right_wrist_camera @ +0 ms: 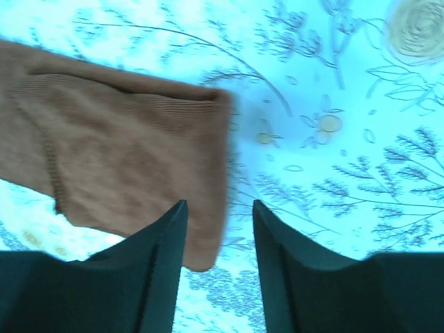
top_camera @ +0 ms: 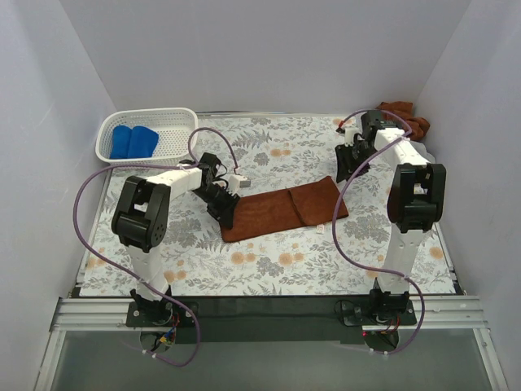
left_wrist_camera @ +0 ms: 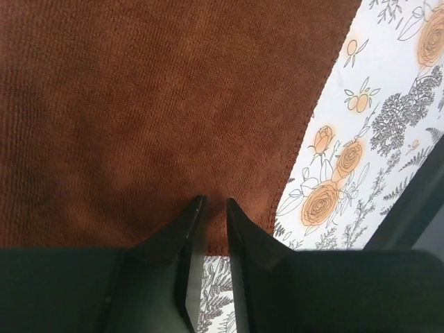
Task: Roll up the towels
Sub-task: Fold the towel
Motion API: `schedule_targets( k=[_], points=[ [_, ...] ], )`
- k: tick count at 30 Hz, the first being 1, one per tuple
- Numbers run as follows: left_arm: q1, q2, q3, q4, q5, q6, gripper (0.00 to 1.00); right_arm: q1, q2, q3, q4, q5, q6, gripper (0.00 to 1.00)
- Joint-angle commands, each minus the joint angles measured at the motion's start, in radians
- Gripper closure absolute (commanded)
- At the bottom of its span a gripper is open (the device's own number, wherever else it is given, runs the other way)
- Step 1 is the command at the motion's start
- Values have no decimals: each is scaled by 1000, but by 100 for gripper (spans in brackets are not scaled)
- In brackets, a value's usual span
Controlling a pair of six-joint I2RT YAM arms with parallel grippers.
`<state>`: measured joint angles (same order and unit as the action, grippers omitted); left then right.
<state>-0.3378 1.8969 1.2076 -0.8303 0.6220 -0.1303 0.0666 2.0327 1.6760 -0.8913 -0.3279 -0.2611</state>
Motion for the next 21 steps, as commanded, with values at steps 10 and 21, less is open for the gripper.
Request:
schedule_targets(
  k=[10, 21],
  points=[
    [8, 119, 171, 46, -275, 29, 88, -14, 110, -61, -18, -163, -4, 89],
    [109, 463, 728, -91, -139, 115, 83, 76, -95, -481, 69, -523, 28, 75]
  ],
)
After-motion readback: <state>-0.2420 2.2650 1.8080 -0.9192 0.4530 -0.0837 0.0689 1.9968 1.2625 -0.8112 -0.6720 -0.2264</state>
